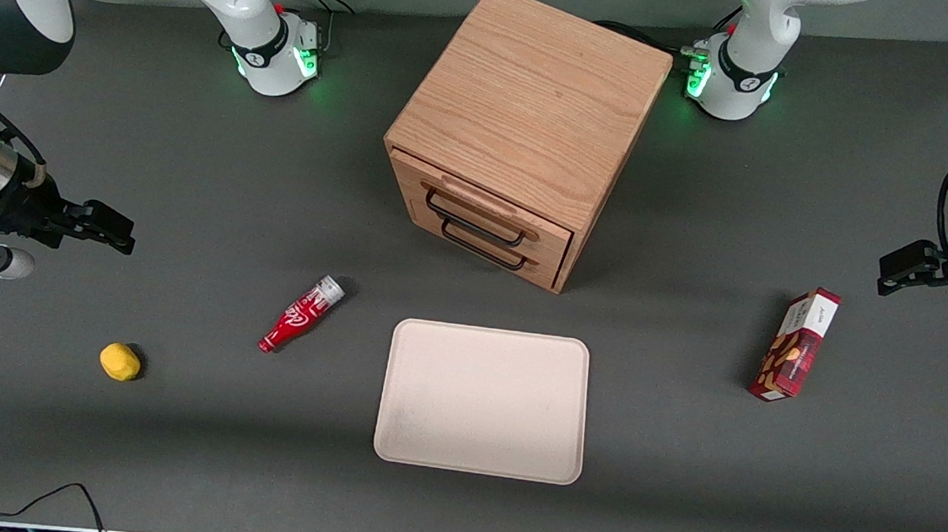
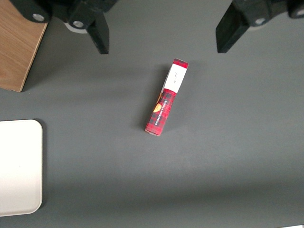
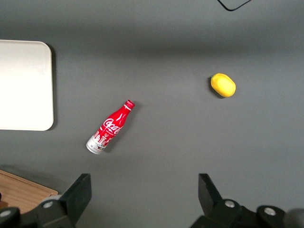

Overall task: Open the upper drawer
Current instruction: 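Move the right gripper toward the upper drawer's black handle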

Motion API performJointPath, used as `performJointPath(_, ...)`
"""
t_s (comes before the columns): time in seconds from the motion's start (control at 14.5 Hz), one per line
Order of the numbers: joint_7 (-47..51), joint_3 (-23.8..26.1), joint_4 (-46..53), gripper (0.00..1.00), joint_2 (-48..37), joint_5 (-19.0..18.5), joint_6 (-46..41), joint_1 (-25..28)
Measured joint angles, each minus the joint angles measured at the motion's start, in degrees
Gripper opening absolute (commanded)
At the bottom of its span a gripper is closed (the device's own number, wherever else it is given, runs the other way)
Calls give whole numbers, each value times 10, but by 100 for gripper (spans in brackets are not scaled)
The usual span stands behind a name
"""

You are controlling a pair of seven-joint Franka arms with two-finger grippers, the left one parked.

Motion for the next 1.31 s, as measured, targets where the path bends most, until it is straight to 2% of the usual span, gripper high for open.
performJointPath(0.41, 0, 3, 3, 100, 0, 2, 0, 3)
performJointPath(0.69, 0, 44, 3, 100, 1, 4, 0, 25)
performJointPath(0.97, -1, 64, 3, 100, 6, 5, 0, 84)
performJointPath(1.31, 2, 65, 3, 100, 23, 6, -1, 198)
